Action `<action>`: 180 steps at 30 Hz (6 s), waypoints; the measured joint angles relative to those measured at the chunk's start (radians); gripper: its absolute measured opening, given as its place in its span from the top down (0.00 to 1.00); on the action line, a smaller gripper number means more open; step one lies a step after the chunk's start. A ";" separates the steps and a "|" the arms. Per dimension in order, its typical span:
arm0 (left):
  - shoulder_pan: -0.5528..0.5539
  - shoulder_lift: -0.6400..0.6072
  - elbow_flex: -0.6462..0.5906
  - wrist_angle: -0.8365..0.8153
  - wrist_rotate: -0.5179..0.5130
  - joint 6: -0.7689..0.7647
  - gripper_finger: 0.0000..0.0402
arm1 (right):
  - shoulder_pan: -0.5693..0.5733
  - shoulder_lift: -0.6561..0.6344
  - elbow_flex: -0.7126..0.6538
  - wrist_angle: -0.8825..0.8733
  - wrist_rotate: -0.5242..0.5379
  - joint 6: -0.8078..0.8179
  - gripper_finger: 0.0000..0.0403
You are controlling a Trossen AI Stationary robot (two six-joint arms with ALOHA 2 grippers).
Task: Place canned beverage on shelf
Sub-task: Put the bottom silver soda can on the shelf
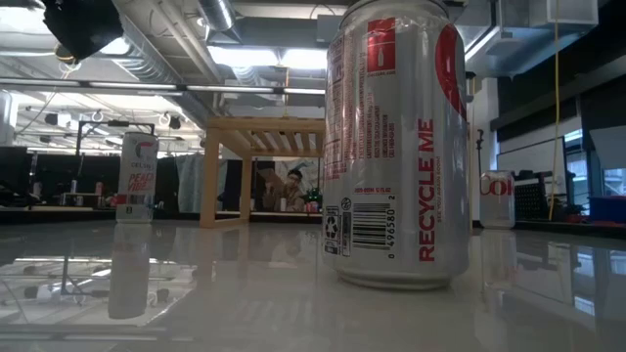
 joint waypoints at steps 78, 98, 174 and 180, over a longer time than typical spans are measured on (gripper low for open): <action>0.052 0.560 0.088 0.378 0.035 -0.127 0.13 | -0.009 0.634 -0.758 2.070 -0.138 -0.877 0.30; 0.108 -0.022 0.352 -0.418 0.104 -0.078 0.13 | -0.191 0.327 -0.228 1.088 0.327 -0.639 0.30; 0.215 -0.238 0.354 -0.455 0.082 0.185 0.13 | -0.726 0.395 0.020 0.694 0.410 -0.377 0.22; 0.215 -0.239 0.354 -0.456 0.074 0.185 0.13 | -0.726 0.396 0.123 0.551 0.405 -0.385 0.26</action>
